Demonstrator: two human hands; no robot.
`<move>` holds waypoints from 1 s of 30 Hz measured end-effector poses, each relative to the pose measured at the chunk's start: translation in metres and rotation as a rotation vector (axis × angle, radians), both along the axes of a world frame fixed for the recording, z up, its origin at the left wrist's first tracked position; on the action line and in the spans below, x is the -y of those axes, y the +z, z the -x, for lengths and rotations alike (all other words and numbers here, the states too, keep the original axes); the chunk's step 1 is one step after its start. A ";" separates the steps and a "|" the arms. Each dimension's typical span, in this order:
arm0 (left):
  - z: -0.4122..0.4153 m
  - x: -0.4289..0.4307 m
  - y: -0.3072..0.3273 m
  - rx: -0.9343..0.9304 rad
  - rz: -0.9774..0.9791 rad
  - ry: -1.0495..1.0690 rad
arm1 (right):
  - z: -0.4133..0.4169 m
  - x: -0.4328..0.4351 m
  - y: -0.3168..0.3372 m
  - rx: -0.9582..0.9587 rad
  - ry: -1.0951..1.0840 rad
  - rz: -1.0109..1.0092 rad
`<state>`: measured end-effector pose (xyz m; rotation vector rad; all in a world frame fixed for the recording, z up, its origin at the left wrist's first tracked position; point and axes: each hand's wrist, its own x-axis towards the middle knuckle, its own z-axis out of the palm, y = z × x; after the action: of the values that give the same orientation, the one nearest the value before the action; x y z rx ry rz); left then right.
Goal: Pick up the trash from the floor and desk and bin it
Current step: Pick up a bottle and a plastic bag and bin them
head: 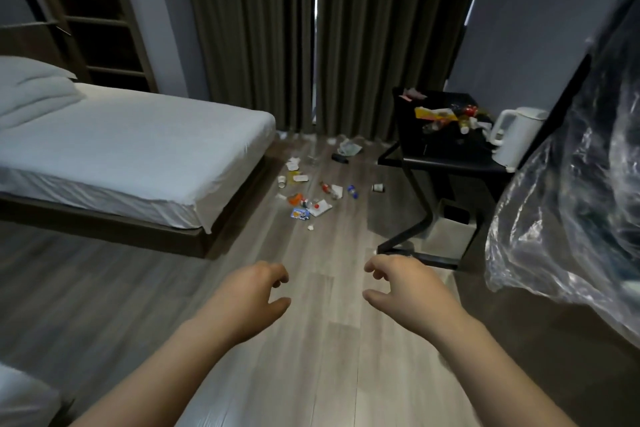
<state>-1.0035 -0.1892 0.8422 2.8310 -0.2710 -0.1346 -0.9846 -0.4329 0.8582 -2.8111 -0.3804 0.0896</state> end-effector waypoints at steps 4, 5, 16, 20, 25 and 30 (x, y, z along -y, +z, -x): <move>-0.050 -0.003 -0.009 -0.033 -0.007 0.015 | -0.053 -0.001 -0.008 -0.037 0.010 0.017; -0.063 -0.005 -0.011 -0.040 -0.006 0.016 | -0.067 -0.003 -0.011 -0.044 0.014 0.018; -0.251 -0.070 -0.032 -0.090 0.036 0.007 | -0.251 -0.070 -0.035 -0.096 -0.022 0.053; -0.318 -0.102 -0.033 -0.104 0.021 -0.007 | -0.312 -0.103 -0.038 -0.113 -0.031 0.062; -0.383 -0.125 -0.040 -0.153 0.033 -0.021 | -0.375 -0.125 -0.048 -0.158 -0.044 0.080; -0.455 -0.140 -0.049 -0.170 0.025 -0.022 | -0.451 -0.140 -0.061 -0.194 -0.046 0.065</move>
<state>-0.5481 -0.0496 0.7929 2.7709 -0.2645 -0.3713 -0.5339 -0.2931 0.7972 -2.8399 -0.2716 0.3673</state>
